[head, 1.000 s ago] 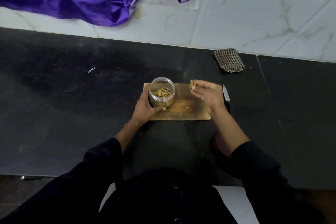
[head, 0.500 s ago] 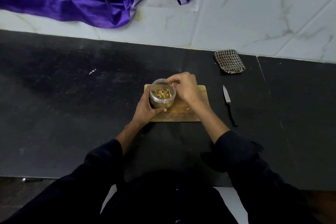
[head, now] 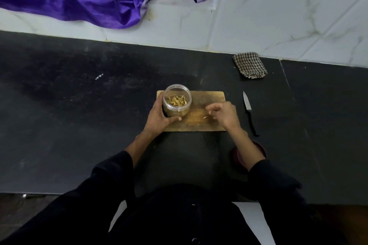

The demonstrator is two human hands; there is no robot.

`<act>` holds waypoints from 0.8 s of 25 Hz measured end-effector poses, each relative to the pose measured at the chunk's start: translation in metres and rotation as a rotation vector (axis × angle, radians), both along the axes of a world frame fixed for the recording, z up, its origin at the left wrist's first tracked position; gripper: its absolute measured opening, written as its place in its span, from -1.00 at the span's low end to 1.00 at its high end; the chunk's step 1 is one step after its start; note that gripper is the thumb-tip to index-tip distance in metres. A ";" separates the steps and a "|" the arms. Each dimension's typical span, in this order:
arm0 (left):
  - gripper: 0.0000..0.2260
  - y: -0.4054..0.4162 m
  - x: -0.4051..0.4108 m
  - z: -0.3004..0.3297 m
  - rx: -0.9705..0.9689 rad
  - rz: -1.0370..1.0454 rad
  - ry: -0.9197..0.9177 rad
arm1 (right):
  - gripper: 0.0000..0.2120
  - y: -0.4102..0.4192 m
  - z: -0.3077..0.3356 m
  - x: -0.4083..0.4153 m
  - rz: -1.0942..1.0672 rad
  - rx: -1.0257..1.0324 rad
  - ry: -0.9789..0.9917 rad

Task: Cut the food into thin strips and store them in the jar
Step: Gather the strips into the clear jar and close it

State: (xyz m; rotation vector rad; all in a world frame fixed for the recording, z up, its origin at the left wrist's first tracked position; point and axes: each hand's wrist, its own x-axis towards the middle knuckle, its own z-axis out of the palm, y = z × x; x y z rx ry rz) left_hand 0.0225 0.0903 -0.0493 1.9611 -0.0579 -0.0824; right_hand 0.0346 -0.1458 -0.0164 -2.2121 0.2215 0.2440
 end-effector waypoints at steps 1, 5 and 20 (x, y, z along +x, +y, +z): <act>-0.14 0.000 0.000 0.001 0.002 0.001 0.000 | -0.83 -0.002 -0.004 -0.002 0.076 -0.086 0.020; -0.14 0.000 0.000 0.001 0.009 -0.002 0.001 | -0.93 0.002 -0.014 -0.011 0.239 -0.337 -0.010; -0.13 0.000 0.000 -0.001 0.002 0.003 0.013 | -0.88 0.006 -0.019 -0.014 0.203 -0.338 -0.019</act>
